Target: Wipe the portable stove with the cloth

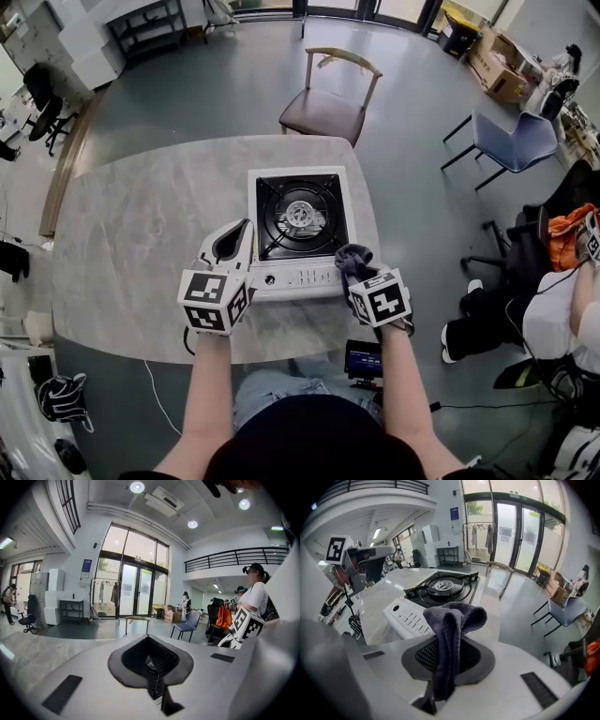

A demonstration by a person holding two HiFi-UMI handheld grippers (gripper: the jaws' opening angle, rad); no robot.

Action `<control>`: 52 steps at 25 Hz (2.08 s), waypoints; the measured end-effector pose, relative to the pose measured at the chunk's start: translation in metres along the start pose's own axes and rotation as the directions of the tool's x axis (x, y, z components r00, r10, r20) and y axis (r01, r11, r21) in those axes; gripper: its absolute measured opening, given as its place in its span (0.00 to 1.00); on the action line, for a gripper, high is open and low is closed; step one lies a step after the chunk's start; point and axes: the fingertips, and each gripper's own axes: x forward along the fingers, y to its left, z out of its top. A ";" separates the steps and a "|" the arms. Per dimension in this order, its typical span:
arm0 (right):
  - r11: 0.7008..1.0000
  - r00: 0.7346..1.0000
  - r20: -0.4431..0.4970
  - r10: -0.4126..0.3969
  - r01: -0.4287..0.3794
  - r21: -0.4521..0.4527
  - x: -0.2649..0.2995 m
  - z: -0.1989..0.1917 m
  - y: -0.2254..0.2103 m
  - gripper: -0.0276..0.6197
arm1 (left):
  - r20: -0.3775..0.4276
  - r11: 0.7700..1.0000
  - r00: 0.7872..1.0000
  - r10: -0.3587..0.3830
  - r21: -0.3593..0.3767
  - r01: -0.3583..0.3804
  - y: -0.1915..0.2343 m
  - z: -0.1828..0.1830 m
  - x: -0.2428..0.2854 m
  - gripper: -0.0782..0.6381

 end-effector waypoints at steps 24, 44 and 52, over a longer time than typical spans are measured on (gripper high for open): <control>0.945 0.970 -0.098 0.223 -0.240 -0.221 0.062 0.076 0.143 0.15 | 0.050 0.987 0.986 0.161 -0.036 -0.160 0.108 0.006 -0.069 0.11; 0.975 0.985 -0.078 0.151 -0.162 -0.153 0.073 0.098 0.085 0.15 | 0.055 0.982 0.981 0.184 -0.044 -0.181 0.113 0.011 -0.054 0.11; 0.984 0.988 -0.107 0.111 -0.125 -0.127 0.061 0.081 0.048 0.15 | 0.052 0.986 0.985 0.165 -0.036 -0.164 0.102 0.012 -0.046 0.11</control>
